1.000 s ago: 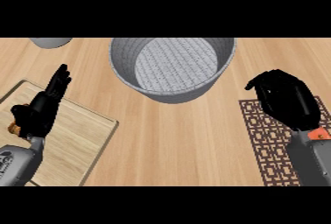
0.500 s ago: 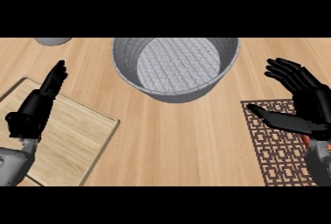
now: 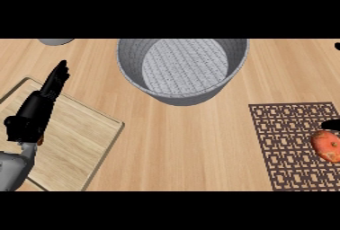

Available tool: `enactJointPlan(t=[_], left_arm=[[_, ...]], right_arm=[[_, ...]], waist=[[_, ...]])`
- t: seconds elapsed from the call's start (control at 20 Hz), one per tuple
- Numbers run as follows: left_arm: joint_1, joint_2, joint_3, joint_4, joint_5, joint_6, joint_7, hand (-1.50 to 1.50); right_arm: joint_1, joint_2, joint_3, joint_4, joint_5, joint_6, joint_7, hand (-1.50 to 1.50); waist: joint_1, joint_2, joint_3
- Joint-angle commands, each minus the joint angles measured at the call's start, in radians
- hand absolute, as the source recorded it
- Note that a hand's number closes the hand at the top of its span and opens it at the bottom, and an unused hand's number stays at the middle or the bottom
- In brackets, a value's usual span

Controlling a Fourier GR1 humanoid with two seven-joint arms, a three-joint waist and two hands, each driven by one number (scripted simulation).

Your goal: Pick the squash from the placemat and place it in the basket

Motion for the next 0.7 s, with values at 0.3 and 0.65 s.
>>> enactJointPlan(t=[0.3, 0.65], left_arm=[[0.024, -0.046, -0.016, 0.011, -0.036, 0.003, -0.040, 0.00], [-0.017, -0.099, -0.008, 0.020, -0.083, 0.003, 0.010, 0.00]], right_arm=[[-0.145, -0.317, -0.008, 0.097, -0.283, 0.609, 0.149, -1.50], [-0.163, -0.184, 0.076, 0.174, -0.123, 0.686, 0.161, -1.50]], waist=[[0.018, 0.010, 0.005], [0.013, 0.010, 0.007]])
